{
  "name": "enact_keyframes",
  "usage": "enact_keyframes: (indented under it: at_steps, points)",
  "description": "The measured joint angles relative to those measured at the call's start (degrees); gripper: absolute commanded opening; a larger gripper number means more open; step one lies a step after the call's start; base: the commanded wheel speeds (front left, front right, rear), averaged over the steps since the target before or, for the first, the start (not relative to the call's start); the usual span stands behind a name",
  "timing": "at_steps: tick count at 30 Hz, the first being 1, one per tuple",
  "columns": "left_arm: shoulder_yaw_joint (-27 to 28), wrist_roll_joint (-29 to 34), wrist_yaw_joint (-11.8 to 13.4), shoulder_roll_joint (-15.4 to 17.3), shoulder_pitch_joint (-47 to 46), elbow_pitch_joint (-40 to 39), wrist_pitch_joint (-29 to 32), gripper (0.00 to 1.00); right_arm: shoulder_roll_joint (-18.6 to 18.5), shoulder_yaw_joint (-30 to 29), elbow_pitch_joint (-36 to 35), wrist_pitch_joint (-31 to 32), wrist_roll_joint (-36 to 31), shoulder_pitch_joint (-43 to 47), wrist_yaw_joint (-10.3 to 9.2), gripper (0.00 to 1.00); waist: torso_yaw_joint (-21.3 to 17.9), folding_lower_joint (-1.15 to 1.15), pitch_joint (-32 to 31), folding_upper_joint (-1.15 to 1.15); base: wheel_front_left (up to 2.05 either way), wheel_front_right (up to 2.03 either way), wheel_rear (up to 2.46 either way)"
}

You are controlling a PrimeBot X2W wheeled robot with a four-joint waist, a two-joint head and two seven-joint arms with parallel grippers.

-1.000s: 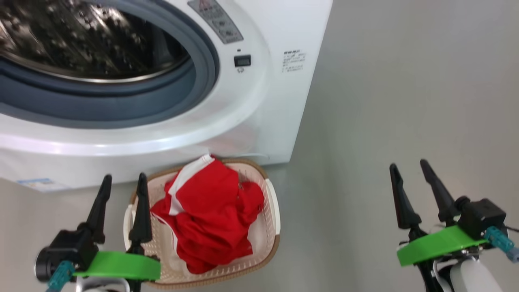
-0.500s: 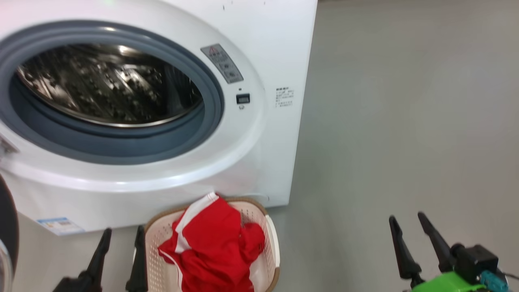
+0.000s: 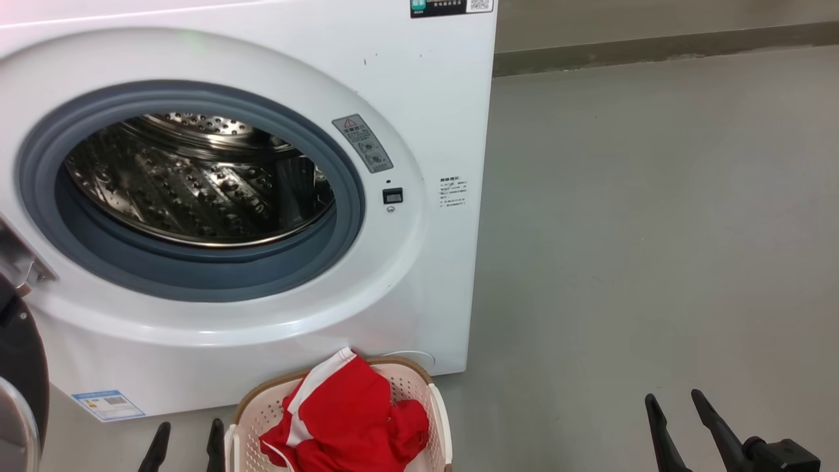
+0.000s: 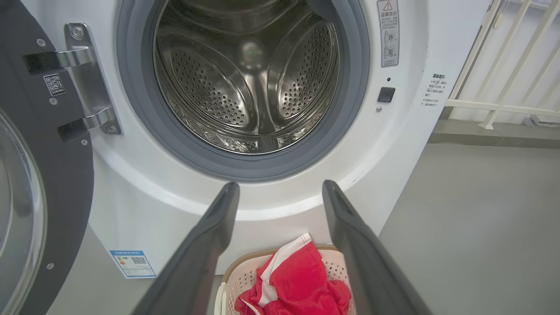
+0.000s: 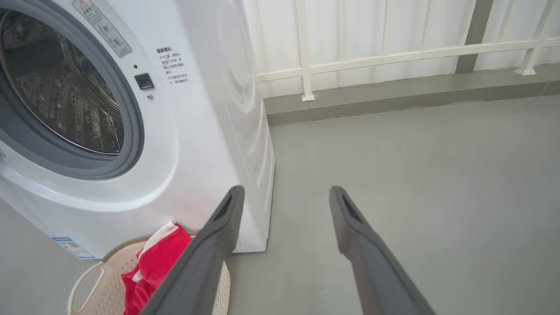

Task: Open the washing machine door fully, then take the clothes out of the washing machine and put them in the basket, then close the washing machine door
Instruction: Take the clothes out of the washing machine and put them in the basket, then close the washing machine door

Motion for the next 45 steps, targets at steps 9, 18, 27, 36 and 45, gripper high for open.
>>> enact_keyframes:
  at_steps: [9,18,27,36,45]
  points:
    - [-0.02,-0.26,-0.4,0.0,0.04,-0.7,0.0,1.0,0.03,-0.13,-0.16,0.0,0.0,0.79,0.0,1.0,-0.12,0.0,0.19,0.0,0.0,0.0,0.0]
    - [-0.21,-0.33,-0.4,0.0,0.04,-1.03,0.0,1.0,0.04,-0.18,-0.23,0.0,0.0,0.77,0.0,1.0,-0.25,0.0,0.63,0.0,0.0,0.0,0.0]
    - [-0.38,-0.22,-0.34,0.01,0.04,-1.13,0.0,1.0,0.11,-0.24,-0.26,0.0,-0.01,0.75,0.0,1.0,-0.04,0.0,0.72,0.0,-0.51,0.51,0.0]
    - [-0.46,-0.22,-0.34,0.02,0.03,-1.48,0.0,1.0,0.21,-0.34,-0.26,0.0,-0.01,0.75,0.0,1.0,0.47,0.0,0.93,0.0,-1.21,1.21,0.0]
    - [-0.42,-0.65,-0.34,0.03,0.03,-2.24,0.0,1.0,0.34,-0.38,-0.24,0.0,-0.01,0.75,0.0,1.0,0.85,0.0,1.34,0.0,-0.85,0.84,0.01]
